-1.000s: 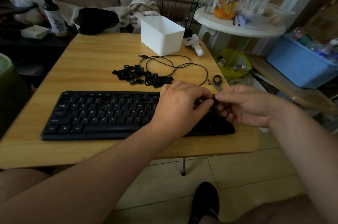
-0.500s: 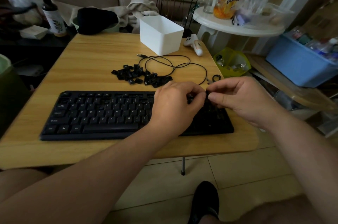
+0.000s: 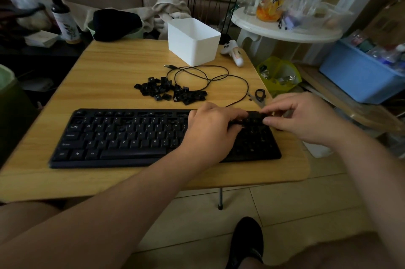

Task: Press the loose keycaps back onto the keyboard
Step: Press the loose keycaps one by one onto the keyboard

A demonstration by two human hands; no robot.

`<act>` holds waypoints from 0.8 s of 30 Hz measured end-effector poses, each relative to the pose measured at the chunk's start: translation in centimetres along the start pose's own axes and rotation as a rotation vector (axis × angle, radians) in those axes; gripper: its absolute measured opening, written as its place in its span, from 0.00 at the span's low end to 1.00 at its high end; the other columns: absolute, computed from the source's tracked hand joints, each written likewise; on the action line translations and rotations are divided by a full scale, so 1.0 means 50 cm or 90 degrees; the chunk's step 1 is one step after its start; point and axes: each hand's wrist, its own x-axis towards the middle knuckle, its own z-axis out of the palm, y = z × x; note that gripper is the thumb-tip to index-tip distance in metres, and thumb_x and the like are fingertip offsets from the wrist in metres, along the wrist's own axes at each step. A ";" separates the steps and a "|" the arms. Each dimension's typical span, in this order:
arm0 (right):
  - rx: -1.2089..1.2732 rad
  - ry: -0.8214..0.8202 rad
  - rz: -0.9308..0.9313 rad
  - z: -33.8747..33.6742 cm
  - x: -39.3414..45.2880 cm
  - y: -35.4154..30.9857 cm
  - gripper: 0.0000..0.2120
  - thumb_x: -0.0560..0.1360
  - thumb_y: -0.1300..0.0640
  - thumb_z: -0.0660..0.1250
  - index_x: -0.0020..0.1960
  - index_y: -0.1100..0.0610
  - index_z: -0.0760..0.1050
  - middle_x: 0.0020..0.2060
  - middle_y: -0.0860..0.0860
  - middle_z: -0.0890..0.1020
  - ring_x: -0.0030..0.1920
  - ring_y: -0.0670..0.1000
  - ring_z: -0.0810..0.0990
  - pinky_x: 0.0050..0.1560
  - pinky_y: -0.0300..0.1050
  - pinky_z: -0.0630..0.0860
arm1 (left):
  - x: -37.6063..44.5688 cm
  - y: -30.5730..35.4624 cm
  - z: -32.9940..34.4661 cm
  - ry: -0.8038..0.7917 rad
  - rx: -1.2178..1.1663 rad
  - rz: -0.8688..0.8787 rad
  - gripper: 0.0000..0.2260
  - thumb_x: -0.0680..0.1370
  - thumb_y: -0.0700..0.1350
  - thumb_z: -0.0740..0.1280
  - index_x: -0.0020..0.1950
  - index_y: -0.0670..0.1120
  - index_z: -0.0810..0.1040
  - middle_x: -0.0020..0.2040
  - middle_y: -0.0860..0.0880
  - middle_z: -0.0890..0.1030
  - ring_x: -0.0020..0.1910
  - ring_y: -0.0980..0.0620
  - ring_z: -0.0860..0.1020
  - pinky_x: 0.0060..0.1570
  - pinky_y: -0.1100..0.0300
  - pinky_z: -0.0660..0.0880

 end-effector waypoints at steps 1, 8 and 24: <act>-0.041 -0.017 0.008 0.000 0.002 0.011 0.11 0.74 0.54 0.77 0.55 0.41 0.85 0.49 0.39 0.84 0.51 0.37 0.79 0.51 0.43 0.75 | -0.002 -0.005 0.001 -0.004 0.043 0.007 0.15 0.82 0.51 0.66 0.68 0.62 0.79 0.61 0.61 0.81 0.65 0.50 0.69 0.62 0.51 0.63; -0.216 -0.056 -0.041 0.035 0.017 0.011 0.14 0.75 0.51 0.76 0.61 0.46 0.84 0.53 0.43 0.84 0.51 0.43 0.79 0.57 0.48 0.79 | -0.024 -0.008 0.007 0.004 0.217 0.099 0.11 0.80 0.54 0.66 0.59 0.62 0.84 0.61 0.61 0.81 0.63 0.48 0.70 0.58 0.49 0.65; -0.316 -0.059 -0.016 0.046 0.018 -0.010 0.13 0.76 0.51 0.76 0.59 0.45 0.84 0.47 0.42 0.80 0.46 0.42 0.77 0.46 0.41 0.73 | -0.033 -0.018 0.010 0.002 0.188 0.104 0.11 0.81 0.54 0.64 0.60 0.61 0.84 0.60 0.61 0.81 0.63 0.50 0.69 0.60 0.49 0.66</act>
